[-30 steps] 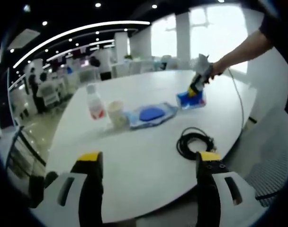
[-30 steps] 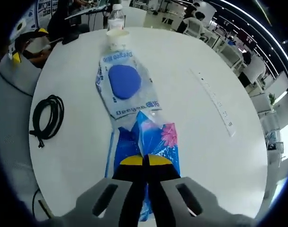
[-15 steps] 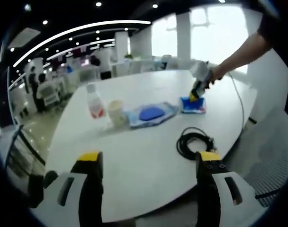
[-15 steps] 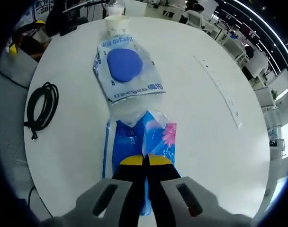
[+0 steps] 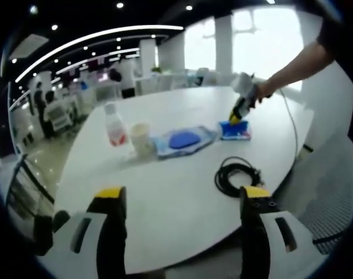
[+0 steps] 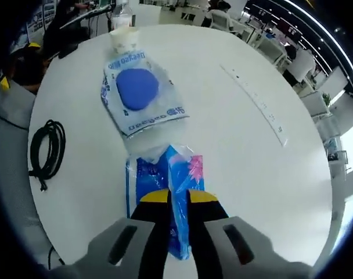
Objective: Arrange the tabletop items into an orderly group along one side of the table until the central work area is clear of visible clutter.
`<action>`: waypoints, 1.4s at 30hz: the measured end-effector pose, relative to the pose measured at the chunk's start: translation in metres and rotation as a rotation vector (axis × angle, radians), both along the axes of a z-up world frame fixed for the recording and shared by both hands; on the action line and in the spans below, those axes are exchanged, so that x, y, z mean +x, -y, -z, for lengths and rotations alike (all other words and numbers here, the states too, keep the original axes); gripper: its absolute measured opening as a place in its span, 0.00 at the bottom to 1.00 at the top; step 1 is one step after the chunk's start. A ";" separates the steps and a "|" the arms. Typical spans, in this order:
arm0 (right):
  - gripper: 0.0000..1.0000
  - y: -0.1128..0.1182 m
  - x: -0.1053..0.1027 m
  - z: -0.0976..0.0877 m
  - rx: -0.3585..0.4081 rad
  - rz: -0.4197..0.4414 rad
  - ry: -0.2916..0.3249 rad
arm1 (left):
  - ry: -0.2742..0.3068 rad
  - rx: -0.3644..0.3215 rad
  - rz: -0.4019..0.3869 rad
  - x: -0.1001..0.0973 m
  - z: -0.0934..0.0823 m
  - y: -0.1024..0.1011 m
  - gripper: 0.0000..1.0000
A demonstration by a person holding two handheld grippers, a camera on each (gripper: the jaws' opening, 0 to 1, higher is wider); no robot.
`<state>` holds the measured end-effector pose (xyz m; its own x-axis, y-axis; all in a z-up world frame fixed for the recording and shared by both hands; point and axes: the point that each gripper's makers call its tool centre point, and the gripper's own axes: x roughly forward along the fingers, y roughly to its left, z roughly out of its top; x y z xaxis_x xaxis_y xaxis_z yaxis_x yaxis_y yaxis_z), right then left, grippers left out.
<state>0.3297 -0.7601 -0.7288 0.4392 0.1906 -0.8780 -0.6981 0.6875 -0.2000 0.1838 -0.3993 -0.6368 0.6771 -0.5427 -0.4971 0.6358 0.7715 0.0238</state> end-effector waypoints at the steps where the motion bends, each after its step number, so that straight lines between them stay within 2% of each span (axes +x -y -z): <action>1: 0.09 -0.001 0.000 -0.001 0.008 0.020 -0.009 | 0.001 -0.001 0.001 0.000 0.000 0.000 0.77; 12: 0.09 -0.001 -0.003 0.002 0.009 0.170 -0.062 | 0.004 -0.003 0.006 0.000 -0.001 0.001 0.77; 19: 0.10 0.004 -0.001 0.014 0.033 0.301 -0.102 | 0.000 -0.001 0.010 0.000 0.000 0.001 0.76; 22: 0.07 0.003 -0.001 0.019 0.046 0.323 -0.107 | -0.003 -0.001 0.013 0.000 0.001 0.001 0.76; 24: 0.00 0.005 -0.001 0.023 0.029 0.309 -0.102 | -0.004 0.001 0.015 0.000 0.002 0.001 0.76; 28: 0.00 0.006 0.000 0.028 0.010 0.268 -0.089 | -0.005 -0.002 0.013 0.001 0.002 0.001 0.76; 30: 0.00 0.006 0.000 0.026 -0.010 0.219 -0.068 | -0.005 -0.003 0.012 0.001 0.002 0.001 0.76; 34: 0.00 0.003 -0.002 0.021 -0.029 0.177 -0.056 | -0.006 -0.004 0.012 0.001 0.002 0.001 0.76; 42: 0.00 -0.003 -0.004 0.012 -0.076 0.036 -0.029 | -0.005 -0.007 0.013 0.000 0.001 0.002 0.76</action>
<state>0.3255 -0.7568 -0.7409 0.4192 0.1072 -0.9016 -0.6790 0.6962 -0.2329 0.1837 -0.4014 -0.6378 0.6676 -0.5550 -0.4963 0.6459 0.7633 0.0154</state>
